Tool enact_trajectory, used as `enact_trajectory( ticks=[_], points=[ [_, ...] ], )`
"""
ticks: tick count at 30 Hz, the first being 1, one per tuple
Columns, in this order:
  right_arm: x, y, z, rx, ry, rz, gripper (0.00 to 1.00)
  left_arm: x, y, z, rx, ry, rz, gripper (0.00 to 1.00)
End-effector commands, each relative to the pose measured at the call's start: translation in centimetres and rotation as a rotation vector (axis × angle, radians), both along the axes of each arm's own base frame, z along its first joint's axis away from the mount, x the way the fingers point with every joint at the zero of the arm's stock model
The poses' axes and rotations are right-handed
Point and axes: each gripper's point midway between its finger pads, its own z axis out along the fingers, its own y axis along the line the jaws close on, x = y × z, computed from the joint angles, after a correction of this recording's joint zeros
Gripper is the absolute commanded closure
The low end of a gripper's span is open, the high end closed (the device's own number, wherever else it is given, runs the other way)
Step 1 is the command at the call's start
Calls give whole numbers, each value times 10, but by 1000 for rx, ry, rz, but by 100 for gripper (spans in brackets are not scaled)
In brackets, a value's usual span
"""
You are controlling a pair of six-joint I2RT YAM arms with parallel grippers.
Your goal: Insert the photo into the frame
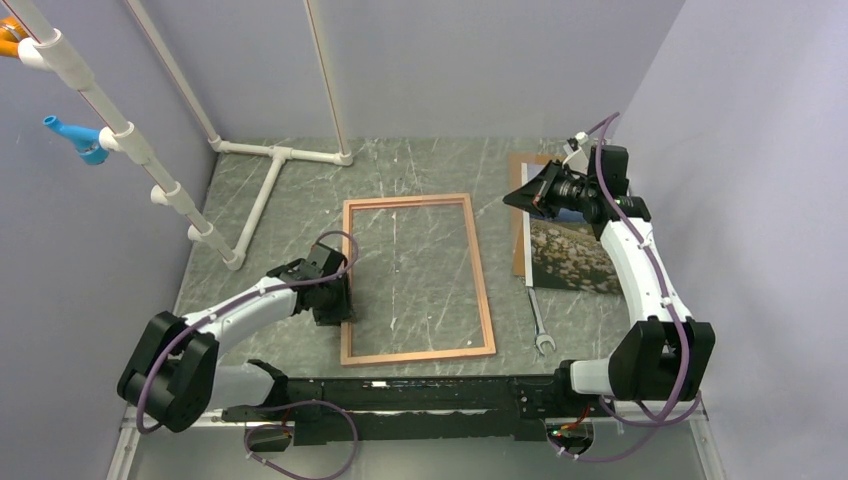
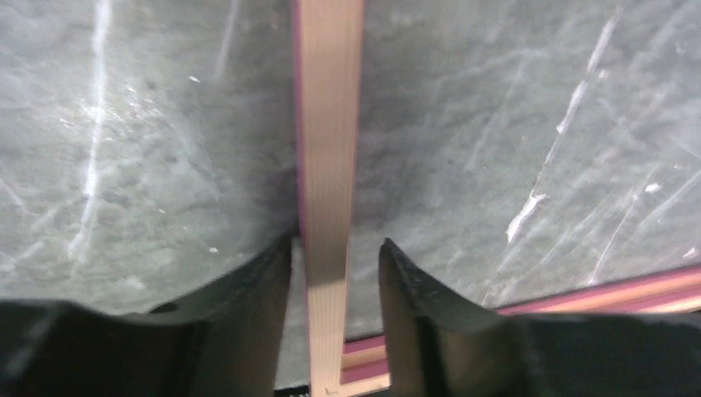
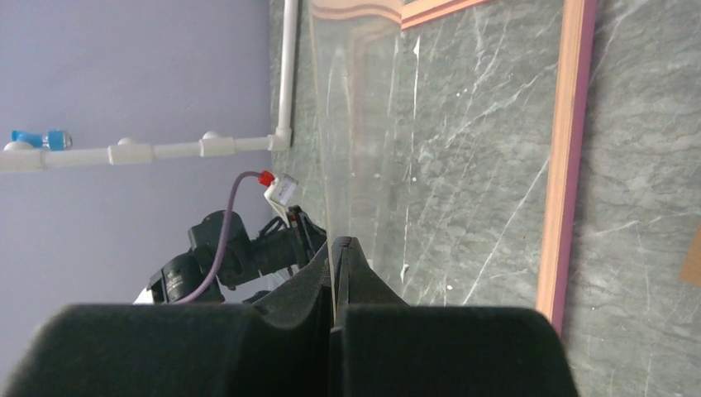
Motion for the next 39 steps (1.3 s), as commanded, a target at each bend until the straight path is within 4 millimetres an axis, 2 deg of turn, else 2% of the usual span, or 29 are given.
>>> enact_trajectory(
  ticks=[1,3,6,11,14,17,20,24,29,31,35,36,39],
  points=[
    [-8,6,19,24,-125,70,100,-7,-13,11,-87,2,8,35],
    [-10,9,21,31,-146,94,100,-2,-15,21,-102,-28,-1,20],
    [-15,15,22,59,-150,160,100,6,-23,39,-140,-76,-41,10],
    [-19,22,21,124,-164,210,100,22,-45,70,-237,-137,-129,10],
    [-20,24,19,136,-154,226,100,30,-52,79,-313,-155,-148,11],
    [-19,28,16,135,-142,256,100,36,-50,82,-409,-163,-122,13],
    [-15,33,13,139,-127,275,100,41,-39,80,-469,-160,-80,16],
    [-13,55,2,147,-96,339,100,45,-18,73,-483,-159,-27,19],
    [-10,70,-6,129,-74,370,100,39,19,51,-370,-102,43,26],
    [-8,74,-8,141,-70,371,100,37,28,44,-341,-88,60,28],
    [-4,79,-13,178,-45,381,100,39,26,41,-358,-86,58,41],
    [-3,80,-14,176,-46,385,100,39,28,39,-346,-86,63,47],
    [-1,84,-17,164,-42,386,100,39,32,35,-322,-85,75,50]
  ],
)
